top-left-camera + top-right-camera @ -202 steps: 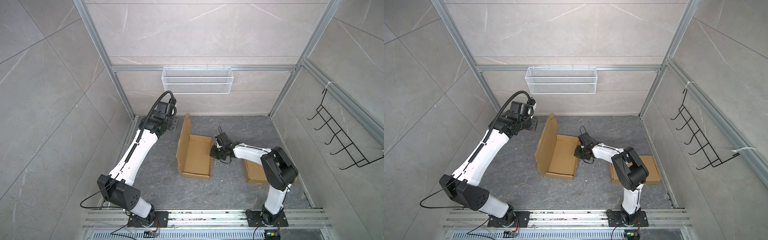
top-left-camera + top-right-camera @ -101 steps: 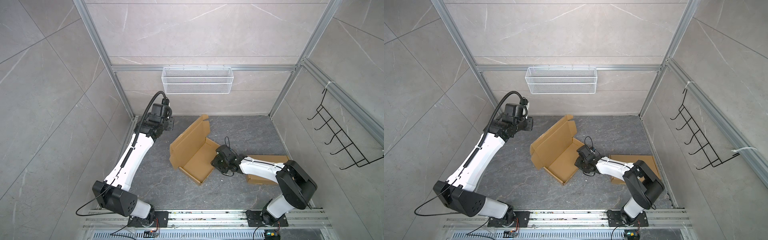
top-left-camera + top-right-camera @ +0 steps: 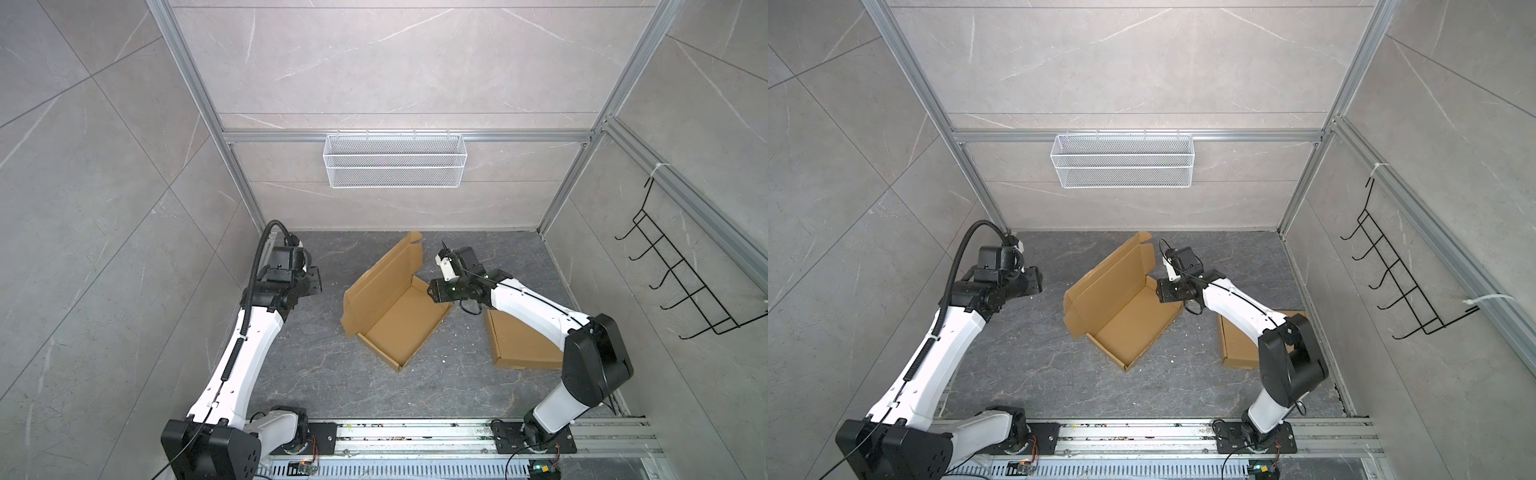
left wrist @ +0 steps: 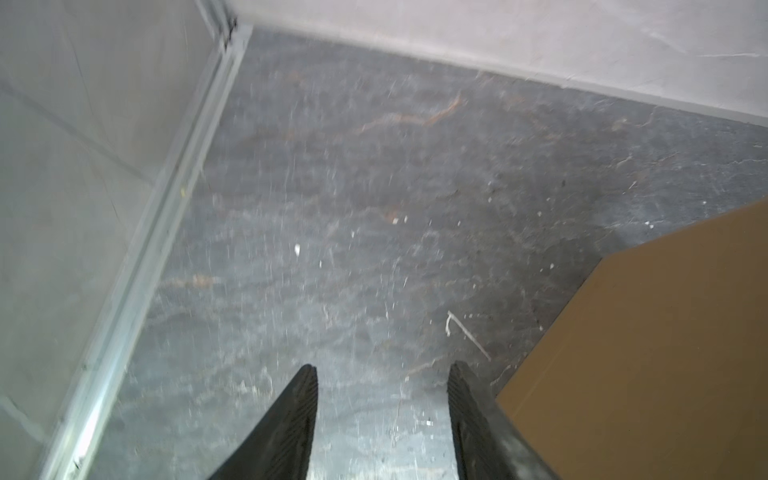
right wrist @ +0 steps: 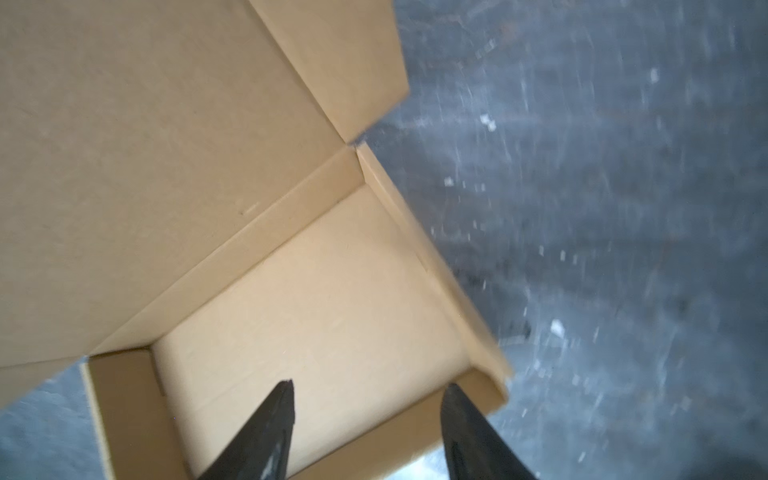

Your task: Fold the paper box

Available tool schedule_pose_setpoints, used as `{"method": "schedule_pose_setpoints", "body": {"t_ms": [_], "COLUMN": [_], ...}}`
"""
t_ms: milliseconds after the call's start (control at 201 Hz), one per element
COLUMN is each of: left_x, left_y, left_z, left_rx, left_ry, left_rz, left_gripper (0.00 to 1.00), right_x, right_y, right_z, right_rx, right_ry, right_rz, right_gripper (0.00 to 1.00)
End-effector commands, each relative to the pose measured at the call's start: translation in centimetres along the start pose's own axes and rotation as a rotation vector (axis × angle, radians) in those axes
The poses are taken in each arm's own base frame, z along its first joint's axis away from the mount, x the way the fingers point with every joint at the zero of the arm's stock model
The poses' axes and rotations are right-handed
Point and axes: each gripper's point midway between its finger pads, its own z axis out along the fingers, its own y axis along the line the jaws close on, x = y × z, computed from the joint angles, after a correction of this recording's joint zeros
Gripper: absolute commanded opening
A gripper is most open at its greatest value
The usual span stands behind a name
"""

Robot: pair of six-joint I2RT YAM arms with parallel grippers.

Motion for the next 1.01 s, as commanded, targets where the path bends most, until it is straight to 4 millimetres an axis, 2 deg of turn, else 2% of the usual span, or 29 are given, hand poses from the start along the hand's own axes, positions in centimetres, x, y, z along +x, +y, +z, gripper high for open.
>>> {"method": "schedule_pose_setpoints", "body": {"t_ms": [0, 179, 254, 378, 518, 627, 762, 931, 1000], "left_x": [0.3, 4.5, 6.3, 8.0, 8.1, 7.5, 6.7, 6.0, 5.7], "left_y": [0.4, 2.0, 1.6, 0.6, 0.3, 0.2, 0.1, -0.2, -0.4], "left_z": [-0.2, 1.3, 2.3, 3.5, 3.9, 3.5, 3.2, 3.1, 3.1], "left_rx": [0.046, 0.027, 0.059, 0.125, 0.142, 0.146, 0.156, 0.173, 0.184], "left_ry": [-0.023, 0.050, 0.081, 0.117, 0.124, 0.102, 0.069, 0.047, 0.041], "left_rz": [-0.100, -0.237, -0.274, -0.309, -0.300, -0.273, -0.255, -0.234, -0.211], "left_gripper": [0.54, 0.51, 0.52, 0.57, 0.62, 0.62, 0.62, 0.61, 0.61], "right_x": [1.2, 0.1, -0.5, -0.4, 0.0, 0.4, 2.3, 5.6, 6.4], "right_y": [-0.4, -2.4, -2.7, -3.0, -4.0, -4.2, -5.1, -5.9, -5.8], "right_z": [2.3, 5.2, 5.9, 7.8, 8.9, 8.5, 7.6, 6.3, 5.8], "right_rx": [0.008, 0.081, 0.089, 0.088, 0.141, 0.154, 0.200, 0.231, 0.215], "right_ry": [0.126, 0.180, 0.161, 0.171, 0.171, 0.126, 0.115, 0.131, 0.123], "right_rz": [-0.206, -0.274, -0.277, -0.264, -0.169, -0.062, 0.072, 0.211, 0.241], "right_gripper": [0.61, 0.62, 0.62, 0.57, 0.43, 0.30, 0.18, 0.12, 0.11]}}
